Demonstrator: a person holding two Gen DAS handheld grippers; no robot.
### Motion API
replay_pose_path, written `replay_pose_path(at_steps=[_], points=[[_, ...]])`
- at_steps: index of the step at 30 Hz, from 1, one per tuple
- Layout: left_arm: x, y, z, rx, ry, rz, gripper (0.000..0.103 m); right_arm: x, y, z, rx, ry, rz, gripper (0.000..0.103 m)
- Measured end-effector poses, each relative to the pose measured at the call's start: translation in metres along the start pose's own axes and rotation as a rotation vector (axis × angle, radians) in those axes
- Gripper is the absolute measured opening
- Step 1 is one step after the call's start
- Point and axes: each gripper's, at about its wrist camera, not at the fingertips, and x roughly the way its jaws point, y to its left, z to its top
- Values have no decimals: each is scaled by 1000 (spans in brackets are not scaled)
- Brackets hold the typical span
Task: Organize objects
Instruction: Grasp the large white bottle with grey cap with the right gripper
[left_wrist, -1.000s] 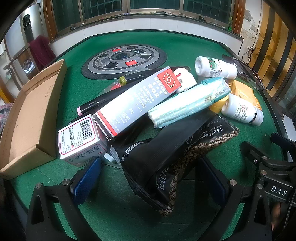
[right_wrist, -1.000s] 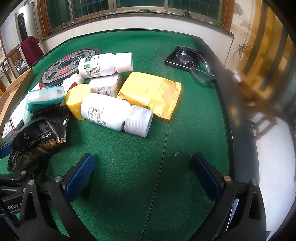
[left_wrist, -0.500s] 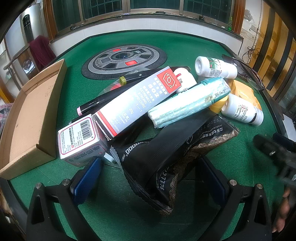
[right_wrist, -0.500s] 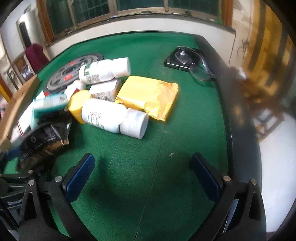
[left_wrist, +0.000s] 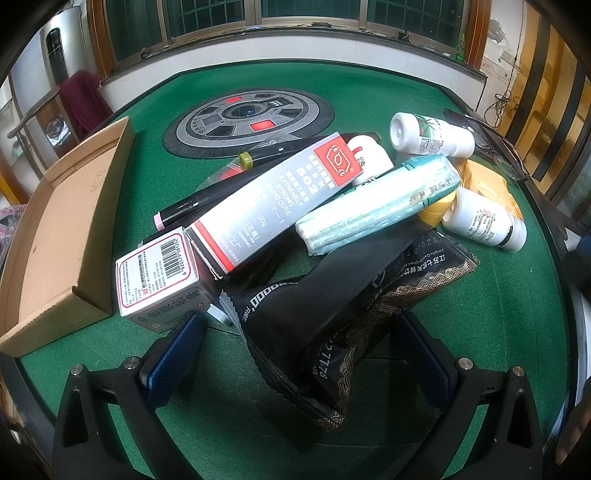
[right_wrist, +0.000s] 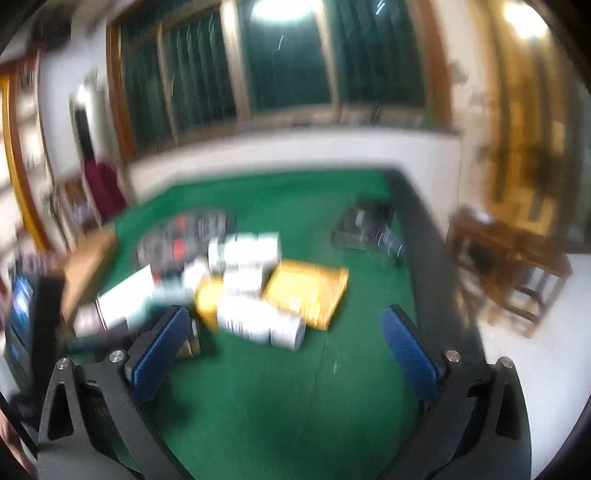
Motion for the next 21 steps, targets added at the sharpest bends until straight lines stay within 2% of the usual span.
replay_pose_path(at_steps=[6, 10, 13, 14, 16, 18, 21], points=[[0, 0, 0, 0, 0, 1, 102, 12, 15, -3, -49, 120, 153, 103], [0, 0, 0, 0, 0, 1, 102, 4, 22, -1, -93, 96, 176, 103], [0, 0, 0, 1, 0, 0, 102, -9, 20, 2, -114, 22, 131, 99], [0, 0, 0, 11, 4, -2, 102, -8, 19, 4, -120, 25, 135, 99], [0, 2, 1, 43, 24, -33, 101, -1, 20, 8, -172, 62, 153, 99], [-4, 12, -3, 34, 14, -73, 101, 3, 17, 12, -205, 83, 154, 99], [-20, 29, -18, 16, -22, -188, 101, 14, 9, 21, -197, 164, 217, 99]])
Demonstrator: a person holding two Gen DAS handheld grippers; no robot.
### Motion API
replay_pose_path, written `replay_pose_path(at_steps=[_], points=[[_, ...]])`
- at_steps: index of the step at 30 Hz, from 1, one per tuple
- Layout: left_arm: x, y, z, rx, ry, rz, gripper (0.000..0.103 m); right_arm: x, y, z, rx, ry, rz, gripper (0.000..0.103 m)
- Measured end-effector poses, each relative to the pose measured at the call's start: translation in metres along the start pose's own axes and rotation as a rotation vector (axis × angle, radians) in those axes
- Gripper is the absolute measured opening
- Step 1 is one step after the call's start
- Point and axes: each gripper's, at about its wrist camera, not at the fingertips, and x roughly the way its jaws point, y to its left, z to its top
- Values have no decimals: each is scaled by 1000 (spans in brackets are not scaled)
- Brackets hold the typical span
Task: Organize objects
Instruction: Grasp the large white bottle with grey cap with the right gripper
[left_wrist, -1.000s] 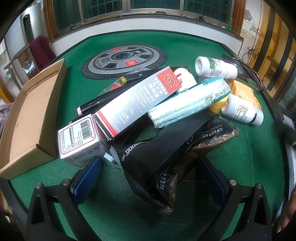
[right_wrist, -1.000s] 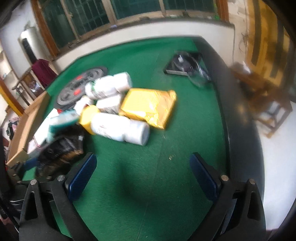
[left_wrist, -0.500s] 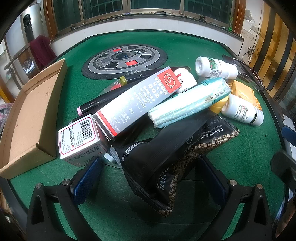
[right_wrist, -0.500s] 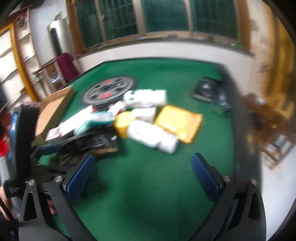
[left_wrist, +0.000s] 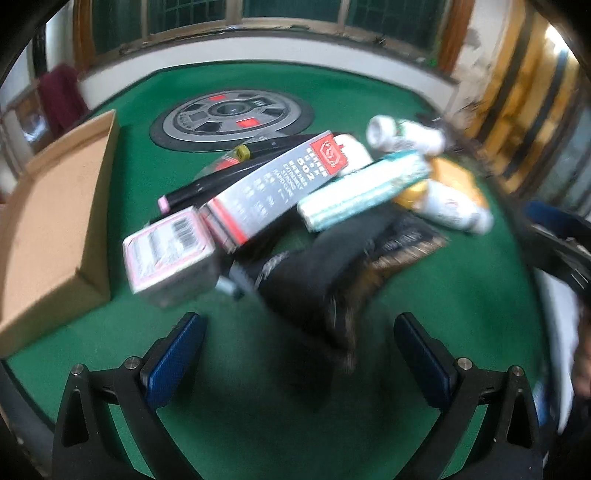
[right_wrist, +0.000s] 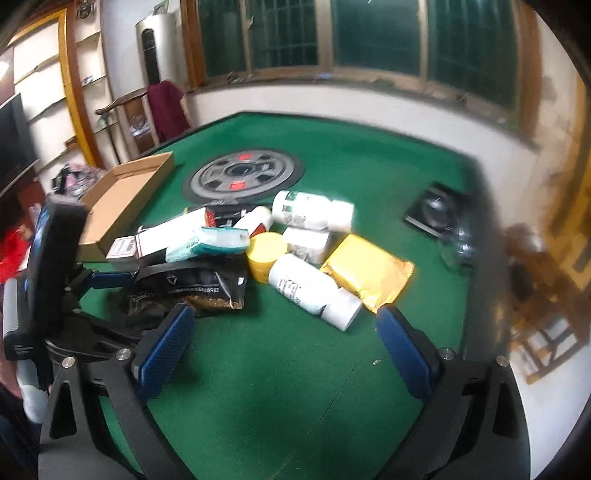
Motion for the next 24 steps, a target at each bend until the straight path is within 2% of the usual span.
replay_pose_path(at_steps=[4, 8, 10, 11, 12, 14, 19, 22, 24], points=[[-28, 14, -13, 40, -73, -40, 101, 8, -6, 9, 35, 77, 121, 99], [-48, 20, -27, 100, -123, -61, 101, 14, -1, 13, 5, 86, 133, 97], [-49, 19, -30, 127, -139, -41, 101, 19, 9, 17, -85, 90, 119, 79], [-50, 19, -31, 135, -141, -40, 101, 23, 11, 18, -112, 99, 116, 66], [-49, 20, -32, 135, -139, -45, 101, 30, 13, 21, -148, 123, 107, 48], [-48, 22, -33, 134, -132, -60, 101, 47, 11, 27, -202, 168, 54, 29], [-55, 27, -37, 136, -151, -56, 101, 68, 2, 41, -301, 181, -43, 29], [-52, 30, -36, 131, -143, -70, 101, 73, 7, 39, -356, 222, 31, 29], [-50, 30, -36, 135, -140, -74, 101, 77, 13, 33, -401, 239, 17, 34]])
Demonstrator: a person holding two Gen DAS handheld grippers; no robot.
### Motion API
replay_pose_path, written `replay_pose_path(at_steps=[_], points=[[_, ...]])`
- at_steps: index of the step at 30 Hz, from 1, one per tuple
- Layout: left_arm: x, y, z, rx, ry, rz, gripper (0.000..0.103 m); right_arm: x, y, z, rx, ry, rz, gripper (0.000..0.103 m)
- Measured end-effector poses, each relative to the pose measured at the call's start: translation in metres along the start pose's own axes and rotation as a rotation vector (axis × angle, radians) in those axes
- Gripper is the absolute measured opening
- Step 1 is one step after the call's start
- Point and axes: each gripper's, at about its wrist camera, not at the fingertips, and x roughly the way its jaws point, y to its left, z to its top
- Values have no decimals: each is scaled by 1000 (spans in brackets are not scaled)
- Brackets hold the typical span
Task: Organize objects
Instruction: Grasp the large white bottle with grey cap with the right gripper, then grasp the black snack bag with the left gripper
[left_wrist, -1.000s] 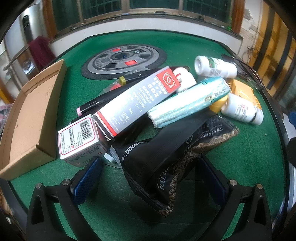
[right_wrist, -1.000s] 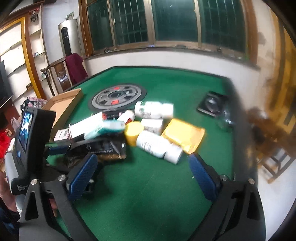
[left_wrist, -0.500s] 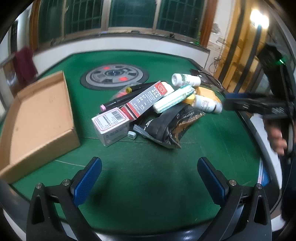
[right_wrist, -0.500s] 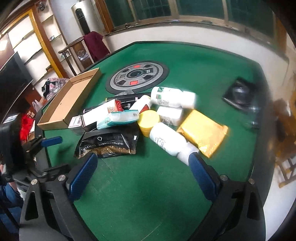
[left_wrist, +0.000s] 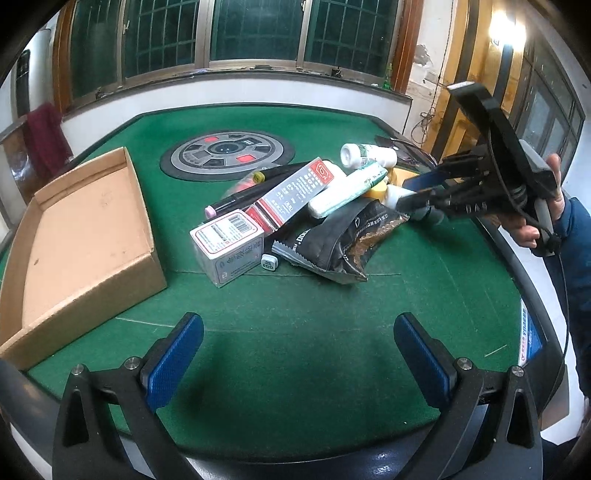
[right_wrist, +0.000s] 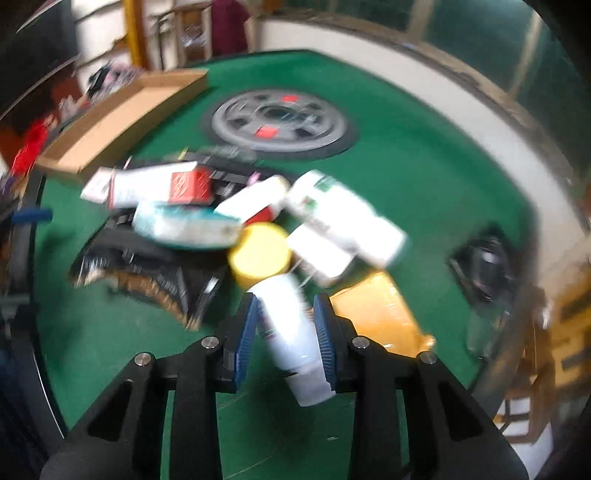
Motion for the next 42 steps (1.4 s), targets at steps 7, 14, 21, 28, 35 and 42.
replay_pose_path(at_steps=[7, 14, 21, 28, 35, 42], points=[[-2, -5, 6, 72, -8, -53, 101, 16, -2, -7, 152, 36, -39, 32], [-1, -14, 39, 130, -25, -110, 101, -28, 5, -20, 549, -153, 68, 32], [18, -24, 64, 226, 6, -68, 91, -37, -1, -24, 650, -281, 95, 32], [56, -34, 70, 345, 152, -93, 74, -33, 2, -25, 660, -275, 141, 32], [87, -53, 69, 414, 268, -123, 45, -32, -1, -27, 684, -299, 141, 32], [93, -68, 62, 303, 247, -130, 33, -35, -9, -35, 713, -305, 141, 32]])
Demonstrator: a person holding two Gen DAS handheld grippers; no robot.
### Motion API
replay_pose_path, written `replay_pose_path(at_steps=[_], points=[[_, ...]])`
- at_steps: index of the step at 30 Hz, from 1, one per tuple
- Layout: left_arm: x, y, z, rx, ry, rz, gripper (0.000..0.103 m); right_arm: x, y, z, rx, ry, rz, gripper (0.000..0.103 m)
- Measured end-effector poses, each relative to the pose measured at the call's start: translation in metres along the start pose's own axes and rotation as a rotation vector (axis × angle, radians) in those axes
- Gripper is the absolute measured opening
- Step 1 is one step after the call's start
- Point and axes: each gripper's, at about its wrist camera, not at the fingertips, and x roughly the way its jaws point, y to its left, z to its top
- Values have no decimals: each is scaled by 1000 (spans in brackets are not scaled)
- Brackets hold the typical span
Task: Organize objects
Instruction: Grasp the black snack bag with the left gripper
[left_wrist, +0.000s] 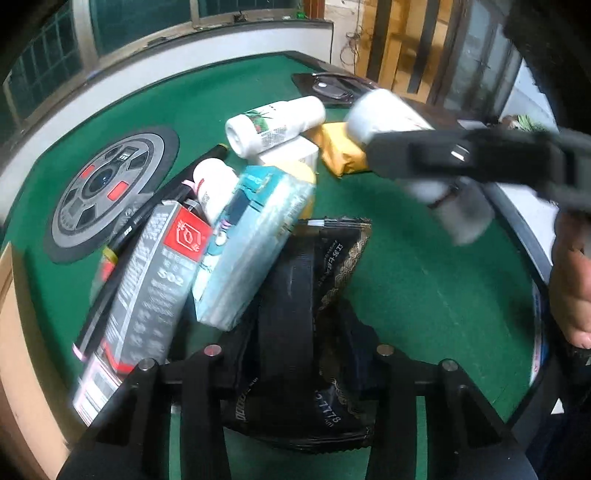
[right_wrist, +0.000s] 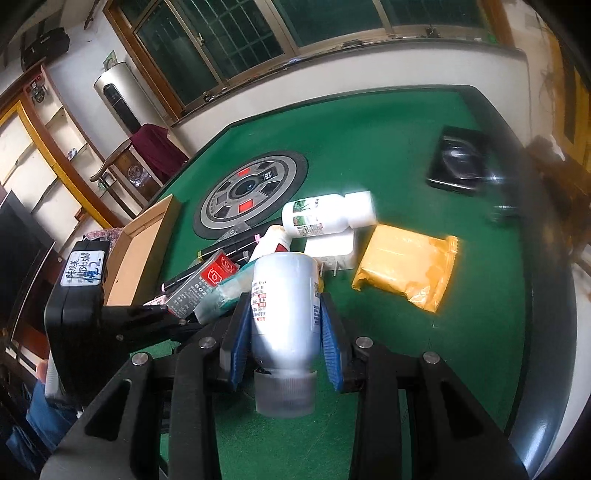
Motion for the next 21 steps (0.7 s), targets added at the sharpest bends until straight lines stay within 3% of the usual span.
replay_pose_path(at_steps=[2, 7, 15, 21], points=[[-12, -1, -14, -62, -40, -71, 22, 0, -2, 0, 4, 4, 6, 32], [-38, -4, -45, -115, -105, -168, 19, -1, 1, 0, -5, -1, 10, 32], [-67, 1, -47, -154, -203, -146, 19, -4, 0, 0, -2, -13, 17, 32], [-91, 37, -58, -265, -282, -106, 19, -4, 3, -1, -14, -11, 28, 32]])
